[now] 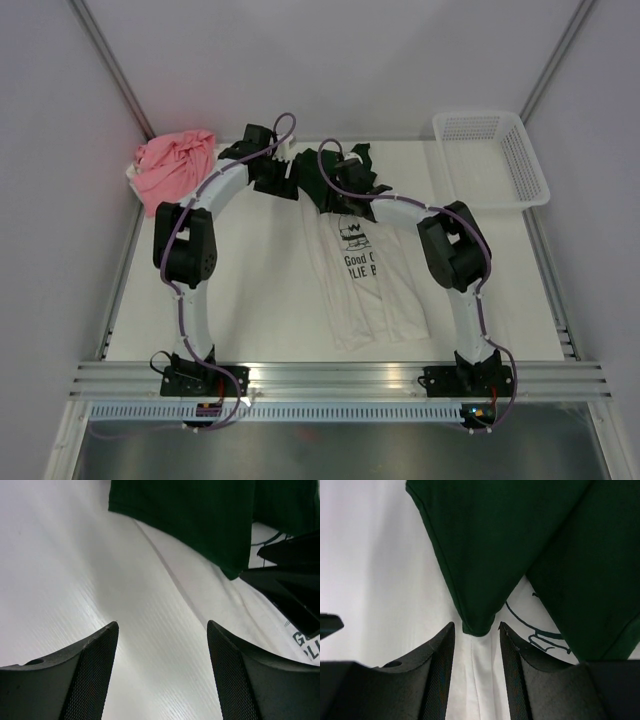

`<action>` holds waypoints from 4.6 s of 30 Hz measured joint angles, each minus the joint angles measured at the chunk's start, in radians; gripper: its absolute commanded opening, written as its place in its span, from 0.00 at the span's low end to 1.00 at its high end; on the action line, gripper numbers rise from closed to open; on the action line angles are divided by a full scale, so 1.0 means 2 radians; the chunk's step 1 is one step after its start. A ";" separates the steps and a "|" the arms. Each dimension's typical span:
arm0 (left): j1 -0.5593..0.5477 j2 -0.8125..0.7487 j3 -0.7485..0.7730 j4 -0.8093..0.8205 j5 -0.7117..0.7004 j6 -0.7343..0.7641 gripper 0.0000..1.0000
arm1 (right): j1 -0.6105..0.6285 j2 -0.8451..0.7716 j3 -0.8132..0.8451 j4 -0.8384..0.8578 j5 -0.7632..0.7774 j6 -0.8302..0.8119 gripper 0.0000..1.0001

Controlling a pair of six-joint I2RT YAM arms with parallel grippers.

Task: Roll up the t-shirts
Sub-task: Fold the tshirt, then roll the tshirt

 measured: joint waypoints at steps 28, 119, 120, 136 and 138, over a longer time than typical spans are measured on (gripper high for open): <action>0.000 0.000 -0.012 -0.021 0.005 0.014 0.76 | -0.005 -0.014 -0.004 -0.001 0.014 -0.004 0.00; -0.356 -0.330 -0.443 -0.170 -0.099 0.362 0.73 | 0.004 -0.478 -0.410 -0.173 -0.003 -0.017 0.34; -0.356 -0.337 -0.440 -0.177 -0.102 0.361 0.73 | 0.004 -0.492 -0.390 -0.183 0.000 -0.032 0.39; -0.461 -0.474 -0.521 -0.090 -0.017 0.391 0.70 | 0.003 -0.747 -0.475 -0.098 -0.084 -0.238 0.60; -0.474 -0.470 -0.551 -0.073 -0.015 0.395 0.70 | 0.006 -0.758 -0.487 -0.111 -0.116 -0.283 0.62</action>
